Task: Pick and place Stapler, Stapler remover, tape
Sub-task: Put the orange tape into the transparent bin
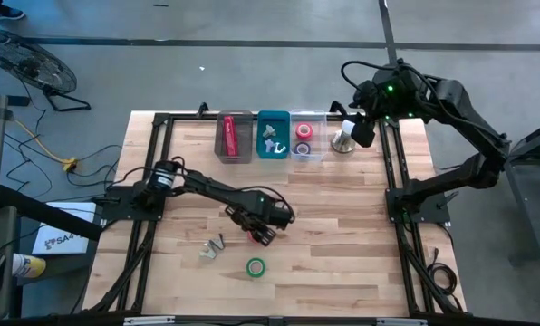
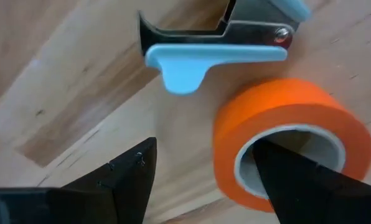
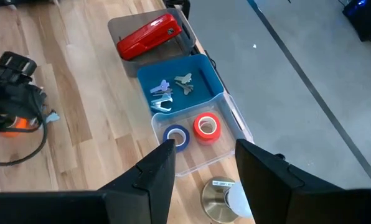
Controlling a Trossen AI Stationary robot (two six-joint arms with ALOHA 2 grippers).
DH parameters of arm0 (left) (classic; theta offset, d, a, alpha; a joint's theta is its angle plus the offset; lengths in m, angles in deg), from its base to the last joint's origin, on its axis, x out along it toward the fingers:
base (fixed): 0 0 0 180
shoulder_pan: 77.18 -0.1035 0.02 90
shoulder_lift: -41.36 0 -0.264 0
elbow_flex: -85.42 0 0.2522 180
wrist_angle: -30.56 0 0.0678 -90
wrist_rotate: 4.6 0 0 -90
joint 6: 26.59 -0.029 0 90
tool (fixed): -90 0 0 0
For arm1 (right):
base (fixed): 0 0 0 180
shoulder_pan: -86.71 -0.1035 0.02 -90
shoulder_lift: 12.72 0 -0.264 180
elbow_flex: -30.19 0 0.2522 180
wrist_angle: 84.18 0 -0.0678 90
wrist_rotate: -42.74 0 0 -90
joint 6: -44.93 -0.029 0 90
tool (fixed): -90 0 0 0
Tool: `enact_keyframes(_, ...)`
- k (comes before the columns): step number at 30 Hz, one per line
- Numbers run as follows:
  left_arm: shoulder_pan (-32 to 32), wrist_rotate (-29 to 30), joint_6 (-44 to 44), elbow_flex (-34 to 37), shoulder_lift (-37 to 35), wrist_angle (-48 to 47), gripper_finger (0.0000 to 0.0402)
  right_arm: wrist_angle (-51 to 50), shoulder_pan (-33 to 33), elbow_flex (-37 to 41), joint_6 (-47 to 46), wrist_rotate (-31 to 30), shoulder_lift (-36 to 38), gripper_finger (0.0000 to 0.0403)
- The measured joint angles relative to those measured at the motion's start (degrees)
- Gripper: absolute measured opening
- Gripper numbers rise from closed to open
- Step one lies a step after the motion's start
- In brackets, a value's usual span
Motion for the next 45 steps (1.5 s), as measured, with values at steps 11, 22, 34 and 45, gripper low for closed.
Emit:
enact_keyframes(11,-0.1,-2.4,-0.4,3.0,-0.6,5.3,0.0174,0.0,0.0,0.0,0.0,0.0,0.0,0.0160)
enact_keyframes(22,0.0,-2.9,-3.4,2.4,-0.5,4.2,0.0036,0.0,0.0,0.0,-0.1,0.0,0.0,0.0160)
enact_keyframes(34,-0.1,7.6,-6.1,-3.9,-5.5,-5.0,0.0036,0.1,0.0,0.0,-0.2,0.2,0.0,0.0160)
enact_keyframes(45,-1.8,32.5,-10.0,-16.2,-15.4,-12.7,0.0036,4.4,0.0,0.0,1.3,0.2,0.0,0.0160)
